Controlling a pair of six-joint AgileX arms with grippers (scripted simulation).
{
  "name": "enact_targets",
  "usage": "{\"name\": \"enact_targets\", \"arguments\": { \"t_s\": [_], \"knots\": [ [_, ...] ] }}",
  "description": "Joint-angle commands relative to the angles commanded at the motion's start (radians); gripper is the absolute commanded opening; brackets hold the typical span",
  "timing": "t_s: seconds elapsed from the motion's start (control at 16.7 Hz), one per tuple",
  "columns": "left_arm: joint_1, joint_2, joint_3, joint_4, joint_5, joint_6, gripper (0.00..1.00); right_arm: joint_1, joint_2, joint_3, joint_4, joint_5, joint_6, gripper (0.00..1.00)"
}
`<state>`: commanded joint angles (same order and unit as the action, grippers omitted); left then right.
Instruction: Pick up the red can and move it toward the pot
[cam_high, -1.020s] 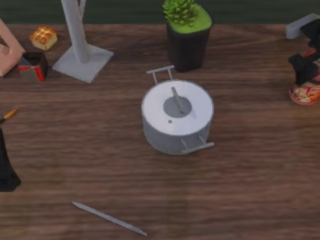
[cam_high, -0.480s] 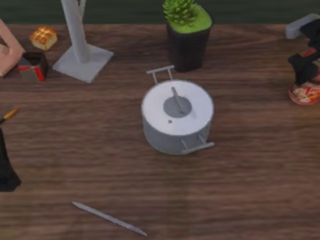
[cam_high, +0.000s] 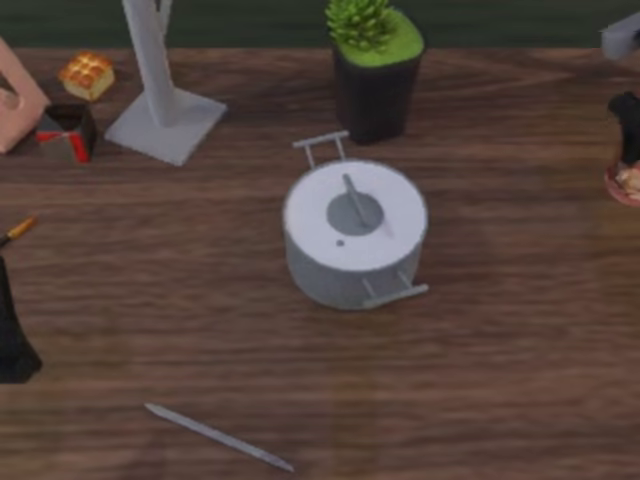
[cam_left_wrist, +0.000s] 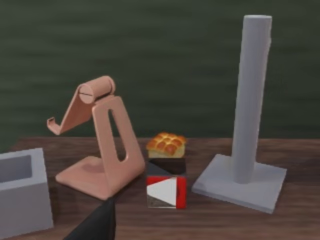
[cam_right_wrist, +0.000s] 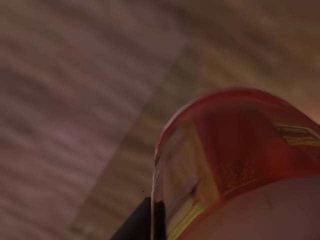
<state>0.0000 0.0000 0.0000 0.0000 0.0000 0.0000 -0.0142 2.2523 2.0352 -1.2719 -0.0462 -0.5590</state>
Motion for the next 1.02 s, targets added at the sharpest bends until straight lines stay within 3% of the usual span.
{"name": "enact_targets", "arguments": {
  "t_s": [0.3,0.72,1.02],
  "knots": [
    [0.0,0.0,0.0,0.0,0.0,0.0,1.0,0.007,-0.208,-0.19,-0.027,-0.003,-0.005,0.0],
    [0.0,0.0,0.0,0.0,0.0,0.0,1.0,0.009,-0.215,-0.2,-0.025,-0.002,0.011,0.0],
    [0.0,0.0,0.0,0.0,0.0,0.0,1.0,0.085,-0.183,-0.208,0.012,0.022,0.228,0.0]
  ]
}}
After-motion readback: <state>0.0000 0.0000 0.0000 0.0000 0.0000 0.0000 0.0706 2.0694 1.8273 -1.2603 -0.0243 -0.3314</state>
